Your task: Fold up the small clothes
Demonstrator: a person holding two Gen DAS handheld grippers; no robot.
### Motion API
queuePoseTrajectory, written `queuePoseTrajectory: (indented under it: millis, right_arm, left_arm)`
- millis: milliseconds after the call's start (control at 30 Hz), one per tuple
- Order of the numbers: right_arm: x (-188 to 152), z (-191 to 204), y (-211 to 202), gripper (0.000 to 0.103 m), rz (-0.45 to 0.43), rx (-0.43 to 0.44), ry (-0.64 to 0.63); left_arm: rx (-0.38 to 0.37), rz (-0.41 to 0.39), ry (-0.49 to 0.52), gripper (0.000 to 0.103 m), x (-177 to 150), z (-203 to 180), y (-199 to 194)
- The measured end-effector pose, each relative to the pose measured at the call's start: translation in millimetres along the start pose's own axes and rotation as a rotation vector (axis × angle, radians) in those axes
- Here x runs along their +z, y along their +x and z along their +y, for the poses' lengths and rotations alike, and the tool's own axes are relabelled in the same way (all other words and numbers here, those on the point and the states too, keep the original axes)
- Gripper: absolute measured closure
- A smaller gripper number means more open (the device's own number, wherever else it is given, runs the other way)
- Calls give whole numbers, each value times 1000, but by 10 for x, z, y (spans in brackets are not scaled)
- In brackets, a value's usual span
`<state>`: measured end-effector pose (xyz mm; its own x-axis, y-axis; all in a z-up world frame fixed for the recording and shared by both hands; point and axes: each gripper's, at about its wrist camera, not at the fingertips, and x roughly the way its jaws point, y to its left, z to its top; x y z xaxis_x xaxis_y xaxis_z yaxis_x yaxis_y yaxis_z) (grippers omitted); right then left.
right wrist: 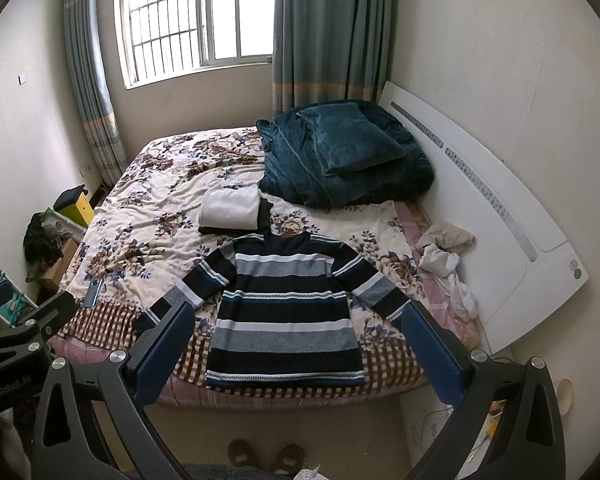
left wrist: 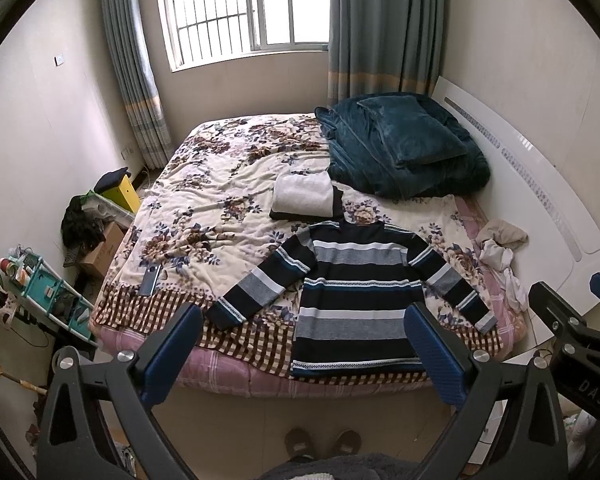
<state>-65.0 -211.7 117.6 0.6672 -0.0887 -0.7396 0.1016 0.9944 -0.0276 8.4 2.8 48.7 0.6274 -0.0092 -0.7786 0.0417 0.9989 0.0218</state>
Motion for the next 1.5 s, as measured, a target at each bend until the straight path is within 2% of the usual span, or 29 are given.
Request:
queuePoseTrajectory:
  millis: [433,700,1100,1200,1267,1300,1400,1500]
  right_arm:
    - [-41,2,-12,0,-4,0,1]
    - [-40,9,-40,0,-4,-1,-1]
    - [-24,31,-2,0,7,-8,16]
    - [-18,-18,223,0,23,-31,50]
    - [-45,-125,486,0,39,-78,89]
    - [-85,-204,701,0,48,-107,113]
    - [-191,-540,1363,0,105,-171,215]
    - [-363,-990,2033,0,182,-194,336]
  left_arm:
    - [-2,-5,0,0,-66,-10,-15]
    - [-1,-7,-3,0,79,-2,-66]
    - [3,-9,-3,0,122,-28,-57]
    - [33,-12,8,0,232,-72,196]
    - [42,-3,24,0,299,-162,559]
    - [39,3,27,0,288,-183,661]
    - [43,50,50,0,303,-397,1353]
    - [52,102,68,0,280,-654,1947]
